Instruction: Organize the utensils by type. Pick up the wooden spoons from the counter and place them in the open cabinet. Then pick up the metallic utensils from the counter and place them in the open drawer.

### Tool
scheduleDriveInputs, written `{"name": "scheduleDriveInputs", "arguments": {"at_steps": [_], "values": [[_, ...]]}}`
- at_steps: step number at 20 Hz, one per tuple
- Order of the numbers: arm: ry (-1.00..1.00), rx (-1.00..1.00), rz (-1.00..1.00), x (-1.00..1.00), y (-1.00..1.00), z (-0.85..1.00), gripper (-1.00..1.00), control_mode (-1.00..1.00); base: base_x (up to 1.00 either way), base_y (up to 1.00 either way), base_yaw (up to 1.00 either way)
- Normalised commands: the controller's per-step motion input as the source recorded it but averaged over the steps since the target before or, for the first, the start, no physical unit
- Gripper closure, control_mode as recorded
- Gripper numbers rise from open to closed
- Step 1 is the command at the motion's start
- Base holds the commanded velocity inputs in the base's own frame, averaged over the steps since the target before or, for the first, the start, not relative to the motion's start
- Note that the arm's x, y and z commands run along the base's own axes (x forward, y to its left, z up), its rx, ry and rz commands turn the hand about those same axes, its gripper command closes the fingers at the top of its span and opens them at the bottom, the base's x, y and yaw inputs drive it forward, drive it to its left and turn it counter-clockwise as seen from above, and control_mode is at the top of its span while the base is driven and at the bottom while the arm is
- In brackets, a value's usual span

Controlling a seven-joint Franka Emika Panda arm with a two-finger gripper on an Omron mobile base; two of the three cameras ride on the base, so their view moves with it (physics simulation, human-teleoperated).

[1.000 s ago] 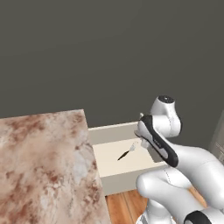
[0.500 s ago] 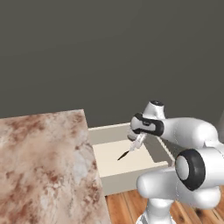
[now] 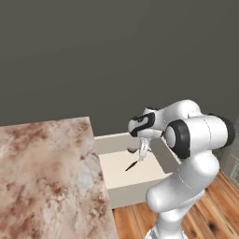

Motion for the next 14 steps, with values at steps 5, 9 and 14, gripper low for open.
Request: {"name": "scheduleDriveInputs", "arguments": {"at_steps": [5,9,14], "values": [[0.01,0.0,0.36,0.06,0.12,-0.5,1.0,-1.0,0.0,0.0,0.0],[0.06,0.0,0.27,0.0,0.1,-0.41,1.0,-1.0,0.0,0.0,0.0],[0.15,0.0,0.11,0.0,0.05,-0.39,1.0,-1.0,0.0,0.0,0.0]]}}
